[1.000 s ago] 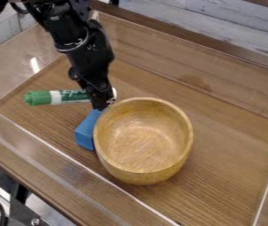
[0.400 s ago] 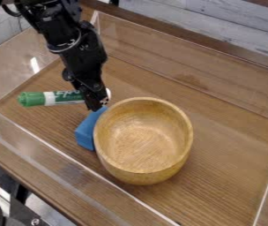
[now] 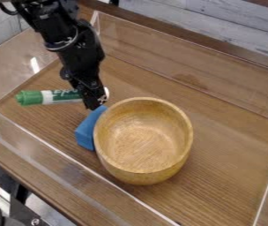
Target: Remove the green marker from inside the brown bowl and put it on the table
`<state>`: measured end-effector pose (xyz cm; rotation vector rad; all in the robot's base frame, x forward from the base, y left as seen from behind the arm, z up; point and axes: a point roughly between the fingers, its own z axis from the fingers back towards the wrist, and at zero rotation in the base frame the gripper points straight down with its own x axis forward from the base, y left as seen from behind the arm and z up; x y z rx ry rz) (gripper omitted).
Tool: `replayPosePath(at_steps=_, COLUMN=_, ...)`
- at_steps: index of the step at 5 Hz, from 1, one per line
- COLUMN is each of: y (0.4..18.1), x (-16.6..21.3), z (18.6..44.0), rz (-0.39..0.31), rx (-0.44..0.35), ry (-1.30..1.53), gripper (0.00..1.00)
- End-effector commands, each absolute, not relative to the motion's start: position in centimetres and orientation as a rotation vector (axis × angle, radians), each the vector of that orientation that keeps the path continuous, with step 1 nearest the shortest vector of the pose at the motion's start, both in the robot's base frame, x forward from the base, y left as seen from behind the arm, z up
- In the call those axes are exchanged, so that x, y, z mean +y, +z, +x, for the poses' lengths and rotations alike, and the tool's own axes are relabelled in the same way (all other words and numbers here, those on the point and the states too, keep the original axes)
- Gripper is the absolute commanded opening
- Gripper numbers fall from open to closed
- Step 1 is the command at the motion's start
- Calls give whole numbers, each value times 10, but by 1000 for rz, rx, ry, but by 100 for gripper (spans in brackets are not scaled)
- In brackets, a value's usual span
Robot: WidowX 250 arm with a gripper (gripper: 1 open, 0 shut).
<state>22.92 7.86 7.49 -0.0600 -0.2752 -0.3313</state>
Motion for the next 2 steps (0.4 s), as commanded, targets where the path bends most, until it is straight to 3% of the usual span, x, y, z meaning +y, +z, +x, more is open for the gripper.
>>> replayPosePath(at_steps=1, y=88, x=87, z=239, rz=-30, rx=-323, ry=-324, gripper=0)
replayPosePath(at_steps=2, y=88, x=88, z=239, rz=-33, rx=-324, ry=-319, gripper=0)
